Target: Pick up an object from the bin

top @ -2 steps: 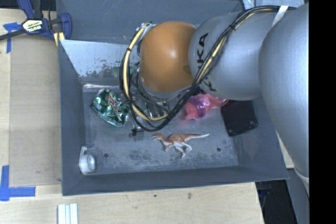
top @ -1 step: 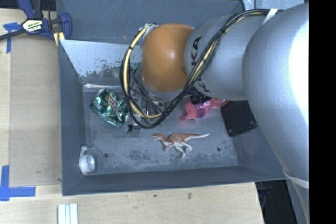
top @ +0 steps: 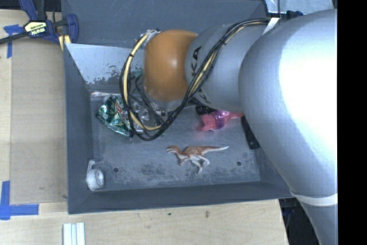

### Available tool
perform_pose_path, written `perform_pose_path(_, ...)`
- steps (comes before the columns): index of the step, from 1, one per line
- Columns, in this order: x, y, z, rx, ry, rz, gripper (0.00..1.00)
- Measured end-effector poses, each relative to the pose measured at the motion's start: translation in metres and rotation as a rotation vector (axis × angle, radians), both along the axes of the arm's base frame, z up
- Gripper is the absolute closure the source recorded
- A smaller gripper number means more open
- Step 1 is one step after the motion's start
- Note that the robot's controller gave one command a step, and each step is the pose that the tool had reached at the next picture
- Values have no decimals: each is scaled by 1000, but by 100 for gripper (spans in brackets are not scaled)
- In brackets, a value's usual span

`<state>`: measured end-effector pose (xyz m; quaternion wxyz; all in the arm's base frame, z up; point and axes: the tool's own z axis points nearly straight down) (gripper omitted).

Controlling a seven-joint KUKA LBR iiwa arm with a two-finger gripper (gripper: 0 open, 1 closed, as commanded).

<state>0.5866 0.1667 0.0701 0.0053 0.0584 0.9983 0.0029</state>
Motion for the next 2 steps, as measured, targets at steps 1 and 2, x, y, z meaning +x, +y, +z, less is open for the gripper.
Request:
perform_pose_path(1, 0, 0, 0, 0, 0, 0, 100)
perform_pose_path(2, 18, 0, 158, 1, -10, 43, 100)
